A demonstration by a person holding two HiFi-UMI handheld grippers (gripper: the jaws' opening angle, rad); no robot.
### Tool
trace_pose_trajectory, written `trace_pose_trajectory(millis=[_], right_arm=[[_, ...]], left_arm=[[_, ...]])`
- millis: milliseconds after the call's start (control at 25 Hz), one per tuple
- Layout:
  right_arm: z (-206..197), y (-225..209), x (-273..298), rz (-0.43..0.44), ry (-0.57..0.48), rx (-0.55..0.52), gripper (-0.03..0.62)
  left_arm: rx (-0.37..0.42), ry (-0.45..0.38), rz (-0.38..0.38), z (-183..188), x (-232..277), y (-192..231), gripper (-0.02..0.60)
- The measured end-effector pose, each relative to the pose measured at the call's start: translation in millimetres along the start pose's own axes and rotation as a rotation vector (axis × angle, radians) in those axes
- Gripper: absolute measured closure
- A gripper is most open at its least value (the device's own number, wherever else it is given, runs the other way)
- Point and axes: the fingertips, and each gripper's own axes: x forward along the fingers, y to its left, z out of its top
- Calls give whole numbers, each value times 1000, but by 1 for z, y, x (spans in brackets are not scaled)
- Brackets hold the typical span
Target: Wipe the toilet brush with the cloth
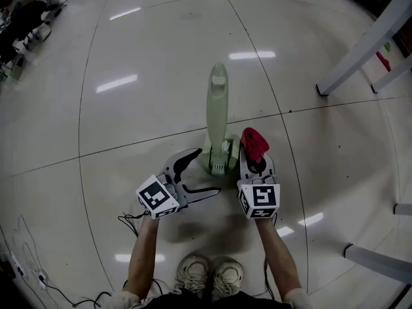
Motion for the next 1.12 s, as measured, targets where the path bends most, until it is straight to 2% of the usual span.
trace_pose_trajectory(millis=[160,320,560,920,1120], right_arm=[[-2,2,-16,-16,-5,58,563],[-6,10,-40,-25,-19,147,563],[-2,30,-46,30,-22,100,563],[-1,30,-40,11,-10,78,563],[0,21,-23,15,2,37,563]], left_arm=[[20,-24,38,7,-4,29,121],[51,-14,-8,16,4,55,121],[77,50,-87,8,27,58,121],[55,86,-120,-5,41,50,120],[54,106,-111,-8,30,44,120]])
